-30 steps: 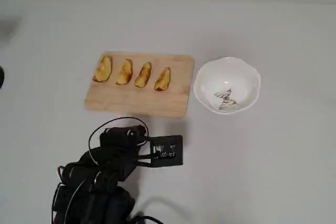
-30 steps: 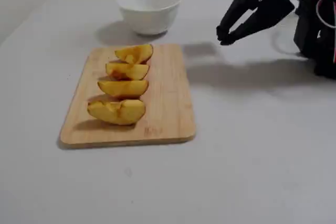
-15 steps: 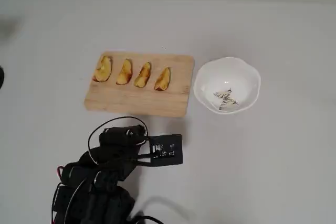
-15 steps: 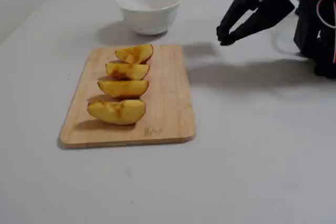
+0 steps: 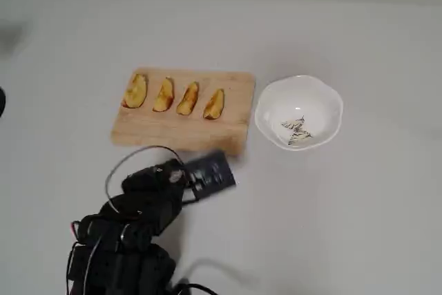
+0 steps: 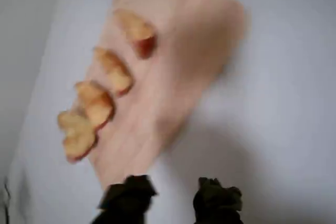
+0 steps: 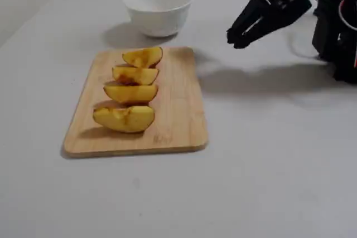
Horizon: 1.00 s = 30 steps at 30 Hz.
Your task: Pick up the leftmost apple slice from the cutting board and place it into the bowl
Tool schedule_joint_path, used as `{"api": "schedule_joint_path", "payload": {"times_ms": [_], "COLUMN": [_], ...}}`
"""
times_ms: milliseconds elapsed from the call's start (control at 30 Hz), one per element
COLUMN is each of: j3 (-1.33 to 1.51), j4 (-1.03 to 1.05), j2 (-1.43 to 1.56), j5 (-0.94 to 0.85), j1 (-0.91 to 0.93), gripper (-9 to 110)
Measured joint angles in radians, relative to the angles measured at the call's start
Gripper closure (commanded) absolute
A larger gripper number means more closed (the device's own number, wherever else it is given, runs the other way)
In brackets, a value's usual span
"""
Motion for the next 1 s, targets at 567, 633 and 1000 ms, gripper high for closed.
{"api": "schedule_joint_path", "payload": {"times_ms": [567, 633, 1000], "j3": [-1.028, -1.138, -1.476], "j4": [-0.021, -0.006, 0.006], "j2": [-1.227, -1.361, -1.839], "j5": [-0.230, -0.230, -0.202], "j1": [-0.221, -0.244, -0.287], "gripper": [66, 66, 66]}}
